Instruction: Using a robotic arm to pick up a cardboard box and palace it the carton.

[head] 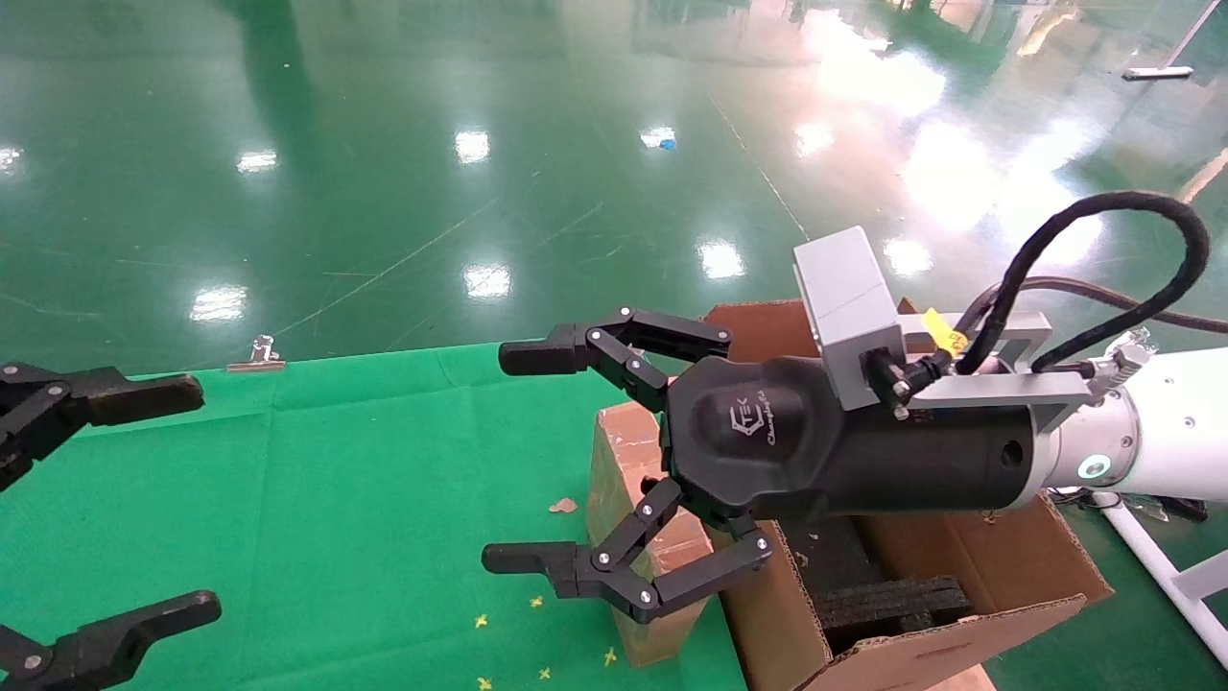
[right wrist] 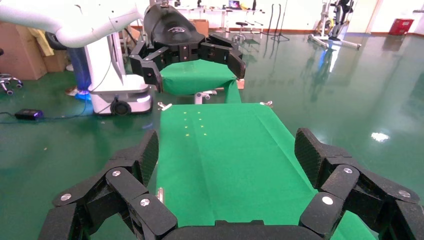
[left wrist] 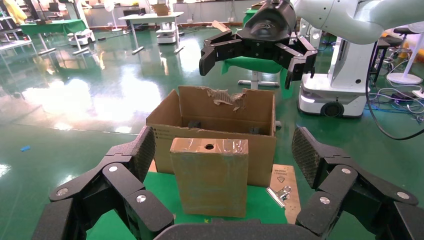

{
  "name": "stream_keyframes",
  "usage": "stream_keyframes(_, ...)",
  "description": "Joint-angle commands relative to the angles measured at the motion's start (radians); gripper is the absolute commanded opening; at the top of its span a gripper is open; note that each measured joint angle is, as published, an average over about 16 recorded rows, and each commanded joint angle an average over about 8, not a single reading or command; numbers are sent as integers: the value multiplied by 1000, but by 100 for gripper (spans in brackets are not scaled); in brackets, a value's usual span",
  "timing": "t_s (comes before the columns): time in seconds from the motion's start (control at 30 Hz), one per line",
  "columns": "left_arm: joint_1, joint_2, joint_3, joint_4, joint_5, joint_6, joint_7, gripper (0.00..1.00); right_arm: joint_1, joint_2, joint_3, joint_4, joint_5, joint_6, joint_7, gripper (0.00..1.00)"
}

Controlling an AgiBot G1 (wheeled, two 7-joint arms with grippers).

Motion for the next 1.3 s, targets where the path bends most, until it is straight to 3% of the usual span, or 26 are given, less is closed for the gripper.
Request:
stream_keyframes(0.03, 0, 0, 0, 0, 0, 0, 0, 100, 0, 0, 0, 0, 0, 0, 0, 100)
stream_keyframes(0.5, 0, 0, 0, 0, 0, 0, 0, 100, 1, 0, -3, 3, -5, 1, 2, 100)
stream_keyframes(0.7, 0, 0, 0, 1, 0, 0, 0, 100, 28, -7, -39, 32, -70, 16, 42, 100)
stream_keyframes(0.9, -1, 0, 1, 1, 0, 0, 1, 100, 132, -48, -136, 58, -246, 11, 129, 100)
stream_keyframes(1.1, -1, 0, 1, 1, -1, 0, 1, 100, 291, -132, -281, 59, -505, -38, 220, 100)
stream_keyframes(1.3, -1, 0, 2, 1, -1, 0, 1, 100, 476, -216, -457, 63, -764, -77, 251, 100)
